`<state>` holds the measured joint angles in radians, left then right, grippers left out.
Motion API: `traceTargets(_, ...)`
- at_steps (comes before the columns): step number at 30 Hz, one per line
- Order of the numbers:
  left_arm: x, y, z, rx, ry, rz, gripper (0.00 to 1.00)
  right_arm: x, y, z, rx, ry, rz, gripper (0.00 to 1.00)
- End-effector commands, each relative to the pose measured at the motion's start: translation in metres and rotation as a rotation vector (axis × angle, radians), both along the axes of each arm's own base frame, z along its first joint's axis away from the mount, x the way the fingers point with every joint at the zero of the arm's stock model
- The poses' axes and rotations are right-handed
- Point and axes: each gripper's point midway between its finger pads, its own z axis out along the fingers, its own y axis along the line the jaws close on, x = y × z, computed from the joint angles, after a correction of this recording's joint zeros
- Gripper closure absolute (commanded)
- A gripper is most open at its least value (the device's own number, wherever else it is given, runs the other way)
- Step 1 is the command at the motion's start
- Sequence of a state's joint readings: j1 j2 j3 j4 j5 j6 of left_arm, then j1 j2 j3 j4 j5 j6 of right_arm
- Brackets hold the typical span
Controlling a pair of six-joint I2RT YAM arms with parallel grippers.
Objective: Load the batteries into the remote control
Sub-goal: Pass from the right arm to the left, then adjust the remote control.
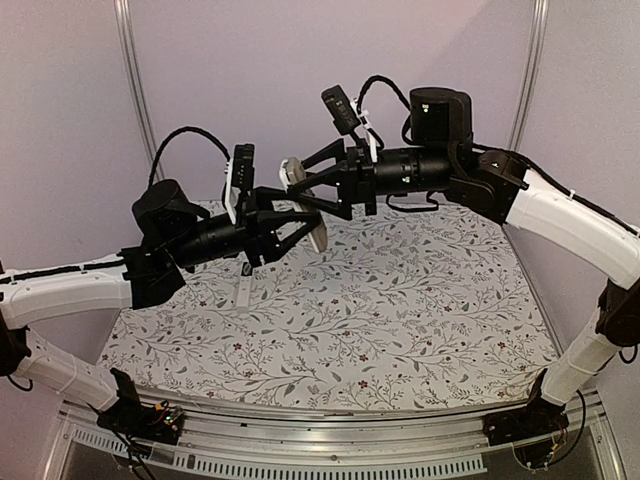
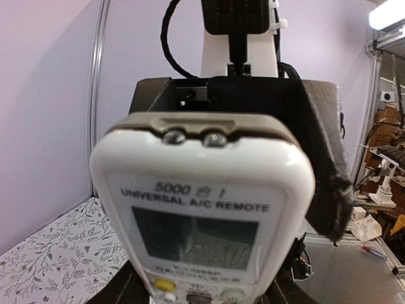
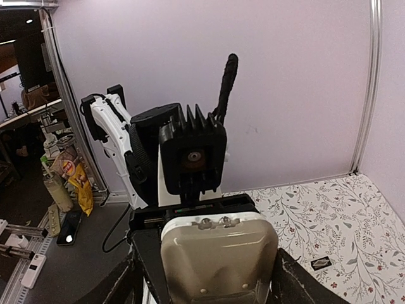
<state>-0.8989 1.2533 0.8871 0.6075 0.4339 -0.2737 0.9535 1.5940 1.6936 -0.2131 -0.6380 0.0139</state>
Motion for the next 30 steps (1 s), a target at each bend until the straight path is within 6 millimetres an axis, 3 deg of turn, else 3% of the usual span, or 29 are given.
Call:
traceTargets(1,0.022,0.01,-0.015,0.075,0.07,0.158,1.0,-0.001,-0.01,0.01,0.019,-0.011,-0.038,0.3)
traceTargets(5,0.033,0.018,-0.036,0.157,0.113,0.241,1.0,0.007,-0.01,0.007,0.01,-0.004,-0.089,0.21)
traceTargets(8,0.045,0.025,-0.055,0.23,0.16,0.323,1.0,0.024,-0.013,0.006,0.002,0.0,-0.191,0.18)
traceTargets(10,0.063,0.035,-0.078,0.321,0.219,0.438,1.0,0.046,-0.021,0.004,-0.007,0.019,-0.308,0.17)
traceTargets(13,0.078,0.05,-0.133,0.538,0.335,0.568,1.0,0.074,-0.038,-0.006,-0.037,0.086,-0.457,0.17)
traceTargets(16,0.081,0.054,-0.178,0.687,0.431,0.602,1.0,0.092,-0.048,-0.029,-0.095,0.161,-0.557,0.18)
traceTargets(19,0.078,0.055,-0.209,0.747,0.499,0.598,1.0,0.103,-0.054,-0.061,-0.151,0.287,-0.599,0.19)
traceTargets(23,0.08,0.051,-0.215,0.725,0.531,0.604,1.0,0.114,-0.056,-0.12,-0.23,0.506,-0.614,0.22)
traceTargets(26,0.081,0.047,-0.21,0.701,0.518,0.607,1.0,0.111,-0.047,-0.151,-0.269,0.577,-0.578,0.26)
traceTargets(30,0.084,0.045,-0.214,0.723,0.509,0.611,1.0,0.101,-0.024,-0.169,-0.25,0.654,-0.485,0.28)
